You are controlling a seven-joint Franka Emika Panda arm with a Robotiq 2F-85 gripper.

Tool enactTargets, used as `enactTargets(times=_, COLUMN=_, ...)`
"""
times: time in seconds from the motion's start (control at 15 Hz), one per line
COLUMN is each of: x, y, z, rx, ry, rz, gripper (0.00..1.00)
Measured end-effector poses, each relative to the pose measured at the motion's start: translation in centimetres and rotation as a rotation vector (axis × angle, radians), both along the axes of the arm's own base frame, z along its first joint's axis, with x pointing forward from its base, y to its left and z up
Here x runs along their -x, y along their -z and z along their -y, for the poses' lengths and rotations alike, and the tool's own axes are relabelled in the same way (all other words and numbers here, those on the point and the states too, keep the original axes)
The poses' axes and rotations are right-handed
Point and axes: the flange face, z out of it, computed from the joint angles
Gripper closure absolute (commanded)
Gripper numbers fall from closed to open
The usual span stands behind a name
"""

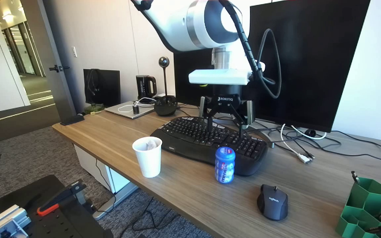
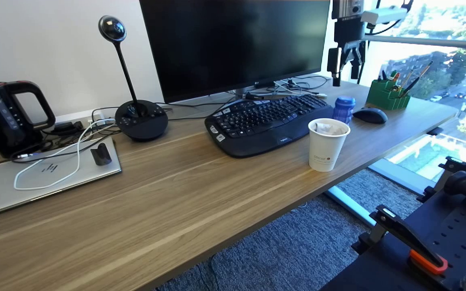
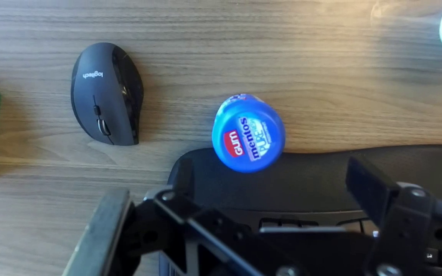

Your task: Move the bottle to the left

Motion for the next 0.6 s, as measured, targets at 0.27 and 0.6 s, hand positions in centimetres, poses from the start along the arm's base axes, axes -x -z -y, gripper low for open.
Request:
enactTargets(times=0.27, x=0.01, y=0.07, z=0.31, rx=-0.003, ry=0.004, rz=-0.025, gripper=0.00)
enactTargets(times=0.6, x=-0.12, y=0.20, z=0.88, rx=-0.003, ry=0.015, rz=-0.059, gripper=0.00)
